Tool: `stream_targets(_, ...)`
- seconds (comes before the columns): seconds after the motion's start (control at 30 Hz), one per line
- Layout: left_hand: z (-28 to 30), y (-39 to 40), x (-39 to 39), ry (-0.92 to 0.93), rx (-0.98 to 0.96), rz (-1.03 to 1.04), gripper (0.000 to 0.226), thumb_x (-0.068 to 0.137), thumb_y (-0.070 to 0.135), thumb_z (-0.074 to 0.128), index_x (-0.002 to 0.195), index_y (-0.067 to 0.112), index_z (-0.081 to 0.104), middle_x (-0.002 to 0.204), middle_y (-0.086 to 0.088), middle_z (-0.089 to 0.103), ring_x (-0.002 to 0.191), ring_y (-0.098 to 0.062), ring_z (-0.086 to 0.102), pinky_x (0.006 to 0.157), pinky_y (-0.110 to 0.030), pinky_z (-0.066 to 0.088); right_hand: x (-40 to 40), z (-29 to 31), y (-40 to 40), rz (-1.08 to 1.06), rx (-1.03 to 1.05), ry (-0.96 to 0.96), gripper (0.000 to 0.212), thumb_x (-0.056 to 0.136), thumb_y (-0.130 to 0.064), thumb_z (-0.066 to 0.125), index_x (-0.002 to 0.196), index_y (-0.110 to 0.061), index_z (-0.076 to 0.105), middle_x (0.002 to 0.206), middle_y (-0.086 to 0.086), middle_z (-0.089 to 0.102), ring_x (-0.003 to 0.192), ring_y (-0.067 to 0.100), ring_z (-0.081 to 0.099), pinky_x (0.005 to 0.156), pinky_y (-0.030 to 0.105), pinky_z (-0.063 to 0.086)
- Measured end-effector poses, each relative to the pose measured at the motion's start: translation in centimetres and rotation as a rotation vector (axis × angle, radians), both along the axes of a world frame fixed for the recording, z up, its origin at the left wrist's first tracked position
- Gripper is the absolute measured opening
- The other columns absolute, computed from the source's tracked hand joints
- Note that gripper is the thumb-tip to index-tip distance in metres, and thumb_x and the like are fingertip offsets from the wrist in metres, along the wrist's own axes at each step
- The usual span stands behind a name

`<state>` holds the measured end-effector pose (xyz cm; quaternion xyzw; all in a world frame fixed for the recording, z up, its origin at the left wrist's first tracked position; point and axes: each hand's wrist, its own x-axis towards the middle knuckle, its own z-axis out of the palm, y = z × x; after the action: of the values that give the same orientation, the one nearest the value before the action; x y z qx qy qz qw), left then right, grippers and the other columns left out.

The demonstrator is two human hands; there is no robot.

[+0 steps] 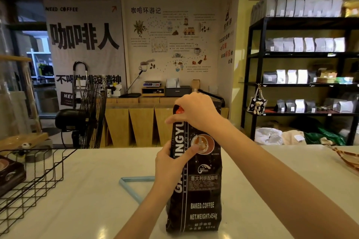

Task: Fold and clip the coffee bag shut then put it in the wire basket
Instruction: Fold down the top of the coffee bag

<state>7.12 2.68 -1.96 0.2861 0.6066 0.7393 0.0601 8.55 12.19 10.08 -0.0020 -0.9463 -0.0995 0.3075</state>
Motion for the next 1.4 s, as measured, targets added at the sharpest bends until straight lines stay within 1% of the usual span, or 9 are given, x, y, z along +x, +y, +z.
stream_targets(0.27, 0.2, -0.1, 1.1, -0.097, 0.031, -0.118, 0.018, 0.075, 0.021, 0.068, 0.092, 0.023, 0.063, 0.093, -0.006, 0.073, 0.081, -0.019, 0.072, 0.063, -0.026, 0.058, -1.3, -1.8, 1.4, -0.176, 0.091, 0.153, 0.062, 0.083, -0.065, 0.031, 0.047, -0.015, 0.034, 0.043, -0.004, 0.032, 0.041, 0.012, 0.037, 0.040, 0.023, 0.023)
stream_targets(0.5, 0.4, -0.8, 0.7, -0.047, 0.030, -0.148, 0.018, 0.074, 0.020, 0.068, 0.092, 0.023, 0.065, 0.088, -0.003, 0.075, 0.079, -0.018, 0.072, 0.064, -0.028, 0.057, -2.2, -1.4, 1.9, -0.136, -0.205, -0.043, 0.059, 0.081, -0.064, 0.040, 0.048, -0.016, 0.038, 0.050, -0.003, 0.043, 0.046, 0.011, 0.042, 0.050, 0.028, 0.037)
stream_targets(0.67, 0.7, -1.2, 0.6, -0.076, 0.012, -0.156, 0.020, 0.073, 0.020, 0.070, 0.092, 0.021, 0.065, 0.086, -0.003, 0.075, 0.077, -0.019, 0.072, 0.066, -0.031, 0.057, -1.8, -0.2, 1.5, -0.045, -0.032, -0.053, 0.058, 0.086, -0.060, 0.034, 0.056, -0.013, 0.048, 0.049, -0.003, 0.042, 0.046, 0.013, 0.044, 0.048, 0.025, 0.034)
stream_targets(0.77, 1.0, -1.3, 0.2, -0.102, 0.006, -0.177, 0.016, 0.074, 0.016, 0.069, 0.088, 0.021, 0.066, 0.079, -0.002, 0.076, 0.073, -0.018, 0.072, 0.060, -0.028, 0.056, -0.5, 0.0, 0.9, -0.078, 0.168, 0.064, 0.059, 0.089, -0.058, 0.028, 0.083, -0.008, 0.060, 0.064, 0.002, 0.058, 0.063, 0.019, 0.055, 0.065, 0.033, 0.042)
stream_targets(0.87, 0.9, -1.3, -0.4, -0.171, 0.015, -0.203, 0.020, 0.075, 0.015, 0.068, 0.095, 0.017, 0.065, 0.081, -0.006, 0.076, 0.072, -0.020, 0.072, 0.058, -0.028, 0.056, 0.6, -0.3, 1.4, -0.035, 0.216, 0.237, 0.053, 0.090, -0.053, 0.033, 0.109, -0.010, 0.058, 0.108, 0.008, 0.066, 0.107, 0.025, 0.056, 0.099, 0.043, 0.033)
stream_targets(0.97, 0.8, -1.3, -1.1, -0.237, 0.003, -0.211, 0.027, 0.076, 0.015, 0.067, 0.103, 0.013, 0.062, 0.088, -0.009, 0.074, 0.073, -0.021, 0.072, 0.058, -0.030, 0.056, 1.3, -1.0, 3.4, -0.042, -0.054, 0.370, 0.052, 0.088, -0.053, 0.039, 0.122, -0.016, 0.050, 0.126, 0.005, 0.057, 0.120, 0.023, 0.047, 0.102, 0.039, 0.033)
stream_targets(1.03, 0.9, -1.3, -1.3, -0.253, -0.013, -0.230, 0.029, 0.076, 0.015, 0.067, 0.104, 0.013, 0.061, 0.088, -0.009, 0.074, 0.072, -0.020, 0.072, 0.058, -0.029, 0.056, 1.5, -1.6, 4.8, -0.056, -0.340, 0.275, 0.056, 0.084, -0.056, 0.044, 0.125, -0.016, 0.047, 0.128, 0.005, 0.055, 0.118, 0.021, 0.048, 0.097, 0.038, 0.041)
stream_targets(1.17, 1.6, -1.0, -1.1, -0.218, -0.047, -0.270, 0.033, 0.071, 0.019, 0.071, 0.102, 0.019, 0.060, 0.090, -0.006, 0.074, 0.077, -0.020, 0.072, 0.063, -0.031, 0.056, 1.6, -2.2, 5.7, 0.008, -0.748, -0.051, 0.047, 0.077, -0.057, 0.056, 0.097, -0.014, 0.061, 0.090, 0.003, 0.066, 0.083, 0.017, 0.061, 0.064, 0.023, 0.048)
stream_targets(1.4, 1.9, -0.1, -0.7, -0.098, -0.135, -0.143, 0.052, 0.051, 0.023, 0.085, 0.095, 0.021, 0.058, 0.094, -0.003, 0.072, 0.086, -0.020, 0.070, 0.078, -0.038, 0.056, 0.2, -2.5, 4.5, 0.062, -0.788, 0.224, 0.053, 0.073, -0.052, 0.065, 0.063, 0.000, 0.067, 0.056, 0.003, 0.061, 0.052, 0.009, 0.056, 0.054, 0.014, 0.037)
